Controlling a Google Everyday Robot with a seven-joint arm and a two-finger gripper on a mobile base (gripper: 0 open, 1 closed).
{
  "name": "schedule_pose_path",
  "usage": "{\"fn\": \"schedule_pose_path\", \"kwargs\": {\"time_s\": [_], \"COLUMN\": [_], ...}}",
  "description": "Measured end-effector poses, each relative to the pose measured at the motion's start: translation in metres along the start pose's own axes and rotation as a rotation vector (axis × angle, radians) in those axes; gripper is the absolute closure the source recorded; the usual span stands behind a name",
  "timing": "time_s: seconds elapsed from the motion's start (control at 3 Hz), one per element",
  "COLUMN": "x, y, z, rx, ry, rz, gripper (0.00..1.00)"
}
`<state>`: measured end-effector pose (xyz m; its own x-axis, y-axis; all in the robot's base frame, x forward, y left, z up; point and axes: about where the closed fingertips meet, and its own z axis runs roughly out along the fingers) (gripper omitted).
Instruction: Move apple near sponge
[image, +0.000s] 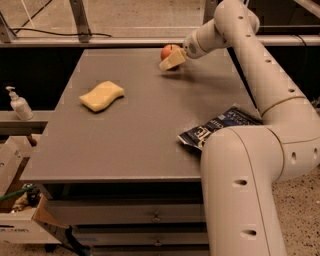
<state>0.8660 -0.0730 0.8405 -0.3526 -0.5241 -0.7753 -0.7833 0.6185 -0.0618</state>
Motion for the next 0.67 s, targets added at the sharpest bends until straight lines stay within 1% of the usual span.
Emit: {"fn": "schedule_pose_path", "kwargs": {"time_s": [0.33,0.67], "x": [-0.002,-0.011], "y": [0.001,0.008], "z": [-0.008,-0.021], "rx": [-0.008,-0.026], "ry": [0.010,-0.001], "rz": [-0.028,-0.060], "gripper": [0.42,0.64]}}
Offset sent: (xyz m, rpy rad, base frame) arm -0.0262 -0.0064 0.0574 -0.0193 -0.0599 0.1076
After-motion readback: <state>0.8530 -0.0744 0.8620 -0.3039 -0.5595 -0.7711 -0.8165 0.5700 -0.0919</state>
